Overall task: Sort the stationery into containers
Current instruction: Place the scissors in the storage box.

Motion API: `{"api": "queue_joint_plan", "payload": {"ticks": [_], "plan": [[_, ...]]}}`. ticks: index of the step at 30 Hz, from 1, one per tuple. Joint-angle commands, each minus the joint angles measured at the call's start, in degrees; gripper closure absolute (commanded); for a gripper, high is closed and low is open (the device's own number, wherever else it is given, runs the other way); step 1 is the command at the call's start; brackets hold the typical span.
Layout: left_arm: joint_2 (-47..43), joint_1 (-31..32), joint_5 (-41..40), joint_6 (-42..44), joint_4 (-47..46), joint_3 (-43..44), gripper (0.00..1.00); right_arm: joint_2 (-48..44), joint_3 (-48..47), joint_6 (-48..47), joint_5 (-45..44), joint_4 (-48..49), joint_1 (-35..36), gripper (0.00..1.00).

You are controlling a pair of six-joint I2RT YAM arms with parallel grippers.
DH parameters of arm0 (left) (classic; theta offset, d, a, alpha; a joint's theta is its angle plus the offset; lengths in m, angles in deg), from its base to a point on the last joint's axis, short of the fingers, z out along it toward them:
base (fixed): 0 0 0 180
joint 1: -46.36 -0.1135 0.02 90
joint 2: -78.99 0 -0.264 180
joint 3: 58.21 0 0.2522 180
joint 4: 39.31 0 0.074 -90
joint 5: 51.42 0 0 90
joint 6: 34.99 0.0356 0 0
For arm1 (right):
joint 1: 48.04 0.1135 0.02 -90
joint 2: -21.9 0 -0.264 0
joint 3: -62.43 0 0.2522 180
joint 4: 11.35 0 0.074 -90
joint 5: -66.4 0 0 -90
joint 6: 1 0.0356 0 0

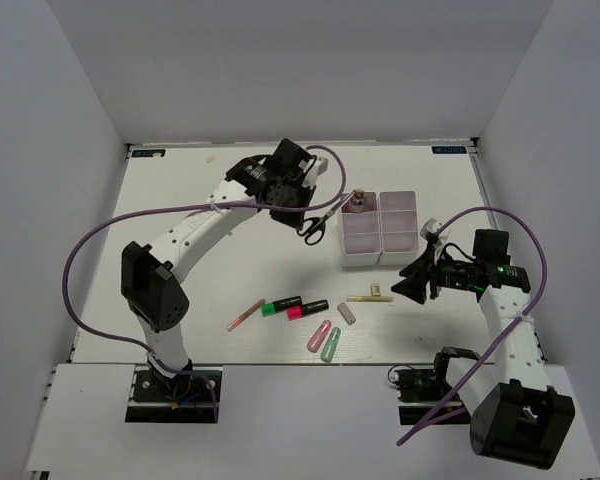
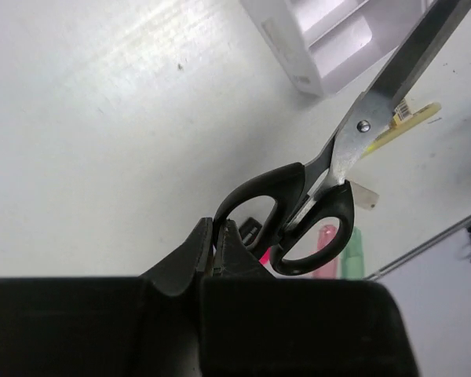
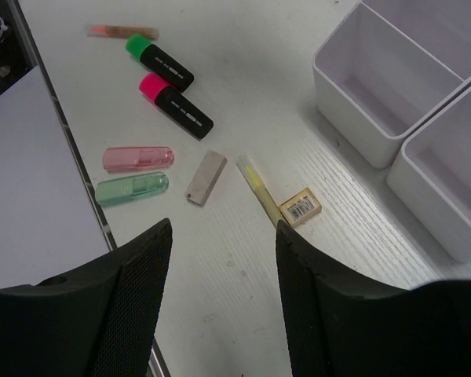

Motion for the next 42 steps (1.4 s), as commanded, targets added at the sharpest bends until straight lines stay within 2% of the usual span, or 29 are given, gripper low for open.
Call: {"api": "queue_joint_plan", "payload": {"ticks": [1, 4, 7, 8, 12, 13, 14, 15, 17, 19, 20, 22, 25, 26, 27, 28, 29, 31, 33, 34, 37, 42], "plan": [[1.06, 2.74, -8.92, 9.63, 7.81, 7.48, 1.00, -0.61, -0.29, -0.98, 1.76, -0.66, -0.69, 0.41], [1.42, 5.02, -14.64, 17.09, 8.35, 11.09, 1.00, -0.70, -0.37, -0.98, 1.85, -0.67, -0.87, 0.40], [-0.16, 7.22, -19.99, 23.16, 5.10, 9.52, 1.00, -0.79, -0.29, -0.81, 1.85, -0.75, -1.05, 0.40], [-2.00, 8.36, -21.31, 24.59, 1.26, 6.55, 1.00, -0.79, -0.37, -0.81, 1.76, -0.67, -1.13, 0.40], [-5.26, 12.84, -32.36, 40.03, -9.81, -1.02, 1.00, -0.61, -0.64, 1.63, 0.27, 0.30, -1.57, 0.40], [-5.09, 14.16, -33.88, 44.34, -13.42, -1.82, 1.00, -0.61, -0.81, 3.48, -0.95, 2.13, -1.57, 0.40], [-4.83, 15.39, -35.20, 46.30, -14.67, -1.91, 1.00, -1.13, -0.99, 5.59, -6.45, 5.02, -1.92, 0.40], [-4.74, 15.92, -36.95, 50.23, -19.73, -2.78, 1.00, -1.49, -1.08, 9.35, -8.33, 7.48, -2.01, 0.41], [-5.26, 17.59, -38.99, 56.23, -23.89, -4.19, 1.00, -2.54, -0.82, 13.42, -13.87, 9.52, -2.88, 0.41], [-5.70, 19.61, -43.36, 68.31, -36.40, -8.93, 1.00, -2.80, -0.81, 17.72, -19.48, 12.60, -3.59, 0.41], [-5.53, 20.75, -44.95, 71.68, -40.22, -10.51, 1.00, -3.24, -0.81, 19.48, -20.73, 13.22, -4.12, 0.41], [-5.62, 22.33, -45.93, 83.61, -53.91, -14.83, 1.00, -3.42, -0.90, 22.02, -24.95, 14.89, -4.82, 0.43], [-5.27, 23.57, -46.28, 93.57, -64.49, -17.12, 1.00, -3.25, -0.99, 24.06, -31.43, 16.99, -6.14, 0.47], [-5.27, 23.66, -45.76, 95.34, -65.65, -17.55, 1.00, -3.33, -1.34, 27.11, -33.29, 17.96, -7.01, 0.49], [-5.35, 23.84, -45.58, 96.40, -66.97, -19.39, 1.00, -3.42, -1.43, 28.27, -39.66, 18.84, -7.28, 0.52], [-5.44, 23.84, -44.45, 98.59, -70.63, -20.01, 1.00, -2.90, -1.78, 31.07, -41.55, 19.89, -7.72, 0.59], [-5.27, 23.84, -44.27, 100.35, -72.24, -20.63, 1.00, -4.20, -1.69, 31.96, -43.31, 20.08, -7.90, 0.59], [-4.04, 23.93, -44.44, 101.42, -75.40, -20.90, 1.00, -5.00, -1.61, 33.02, -42.89, 20.17, -9.22, 0.59], [-2.99, 23.66, -44.44, 101.95, -77.42, -19.49, 1.00, -6.23, -1.34, 34.43, -41.84, 20.43, -10.53, 0.64], [-2.55, 23.49, -44.18, 102.91, -78.57, -19.32, 1.00, -6.41, -1.08, 35.13, -41.66, 20.95, -10.89, 0.75], [-1.58, 23.31, -43.39, 104.32, -81.12, -19.93, 1.00, -7.03, -0.64, 36.28, -42.71, 21.83, -12.12, 1.00], [-1.84, 23.31, -43.73, 104.85, -83.50, -24.06, 1.00, -7.38, 0.15, 37.34, -42.19, 22.45, -14.22, 1.00]]}}
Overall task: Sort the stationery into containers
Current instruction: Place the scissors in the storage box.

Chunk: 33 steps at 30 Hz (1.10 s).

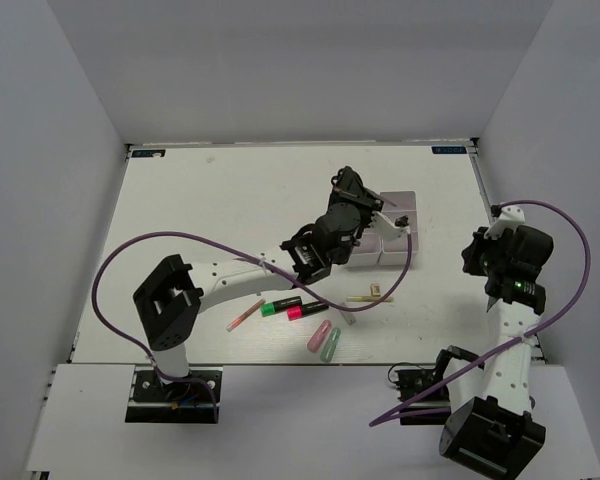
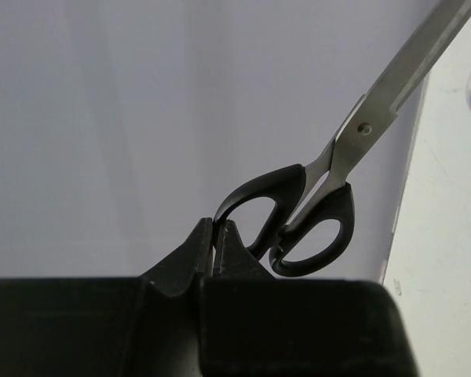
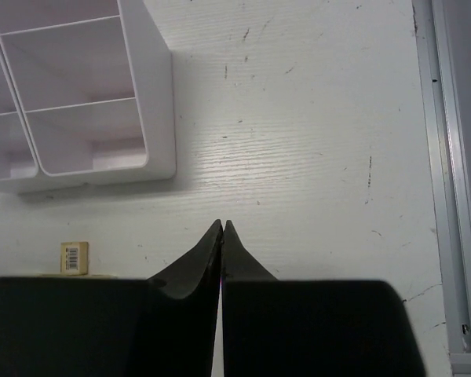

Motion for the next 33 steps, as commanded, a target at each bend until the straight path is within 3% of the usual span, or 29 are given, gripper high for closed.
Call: {"api": "queue_joint_plan", "payload": {"ticks": [1, 18, 33], "plan": [[-0.57, -0.25, -0.18, 1.64, -3.20, -2.49, 1.00, -0.67, 0.07, 2.10, -0.16, 2.85, -1.18, 1.00], [4.09, -3.06, -1.32, 2.08, -13.03, -8.64, 1.00, -0.14, 0.42, 2.90, 6.52, 2.32, -5.40, 1.00], [9.09, -4.73, -1.06, 2.17, -15.68, -8.82, 1.00, 0.21, 0.50, 3.25, 11.97, 1.27, -9.61, 1.00]]}}
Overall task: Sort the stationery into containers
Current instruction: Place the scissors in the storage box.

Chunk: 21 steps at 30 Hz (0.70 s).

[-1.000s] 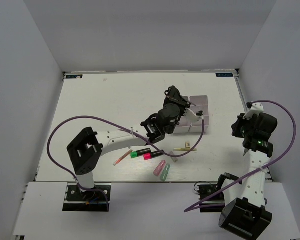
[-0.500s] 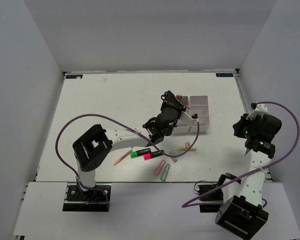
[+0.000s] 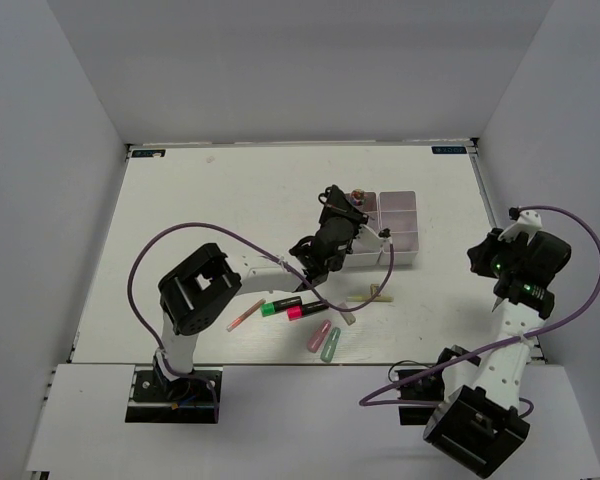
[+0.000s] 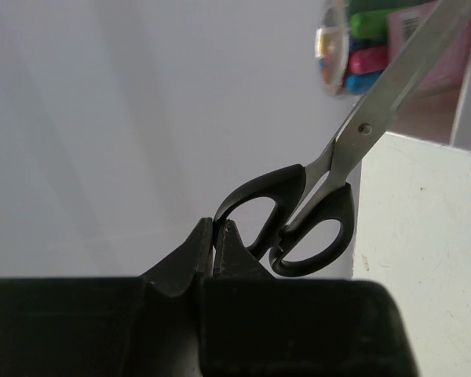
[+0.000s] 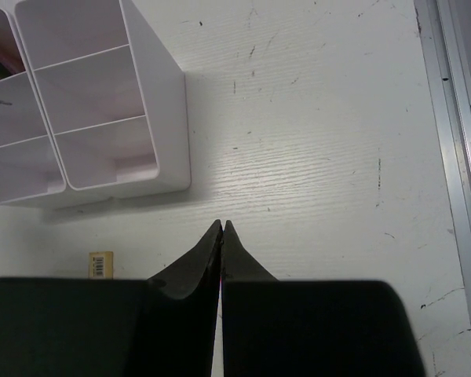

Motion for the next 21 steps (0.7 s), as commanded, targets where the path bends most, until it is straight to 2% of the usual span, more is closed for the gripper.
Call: {"api": "queue_joint_plan", "payload": {"ticks": [1, 21], "plan": [[-0.13, -0.49, -0.29, 0.00, -2.41, 0.23, 1.00, 0.28, 0.46, 0.62, 2.75, 0.39, -1.20, 1.00], [2.51, -0.49, 0.50, -0.70, -3.38, -2.59, 1.00, 0.98, 0.37, 0.80, 11.01, -0.57, -6.91, 1.00]]}}
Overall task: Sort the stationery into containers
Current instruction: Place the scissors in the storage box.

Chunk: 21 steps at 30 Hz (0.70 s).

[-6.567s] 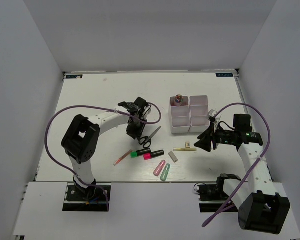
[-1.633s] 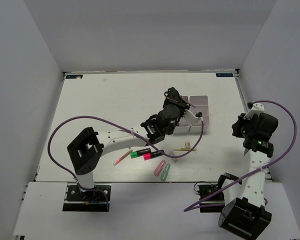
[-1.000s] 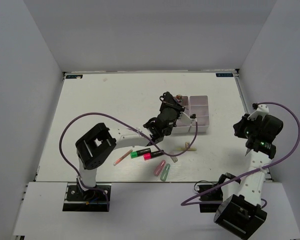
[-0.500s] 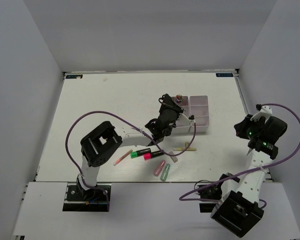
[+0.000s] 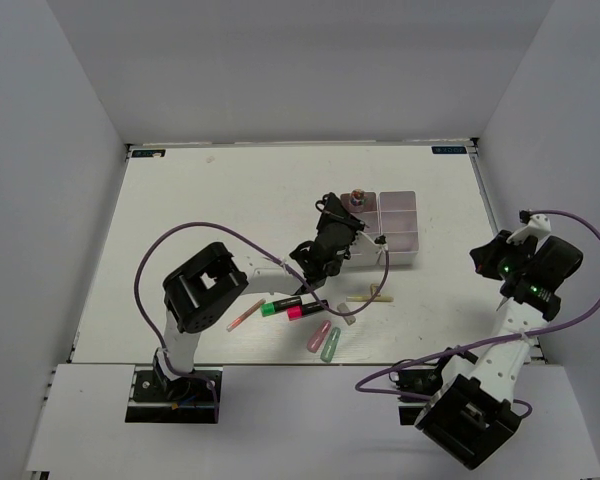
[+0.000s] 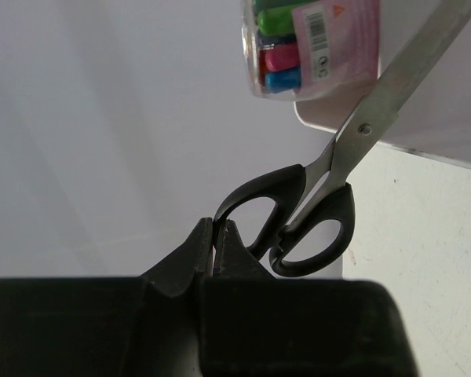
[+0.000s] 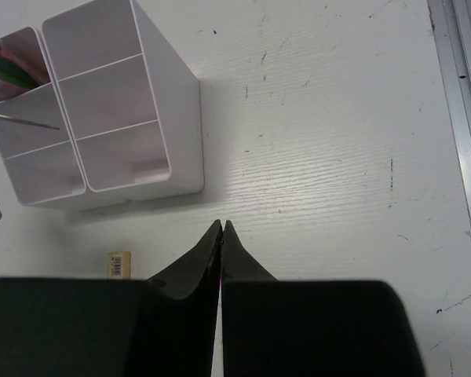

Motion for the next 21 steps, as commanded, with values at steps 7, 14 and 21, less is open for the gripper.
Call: {"api": "queue_joint_plan", "payload": {"ticks": [7, 14, 21], "plan": [[0.89, -0.19, 0.59, -0.83, -0.97, 0.28, 1.00, -0.16, 0.35, 0.17, 5.12, -0.84, -1.98, 1.00], [2.21, 0.17, 0.85, -1.09, -0.80, 0.81, 1.00, -0.25, 0.35, 0.16, 6.62, -0.93, -3.12, 1.00], [2.39, 0.25, 0.77, -1.18, -1.32, 1.16, 0.90, -0.42, 0.44, -0.01, 7.94, -1.11, -4.09, 1.00]]}}
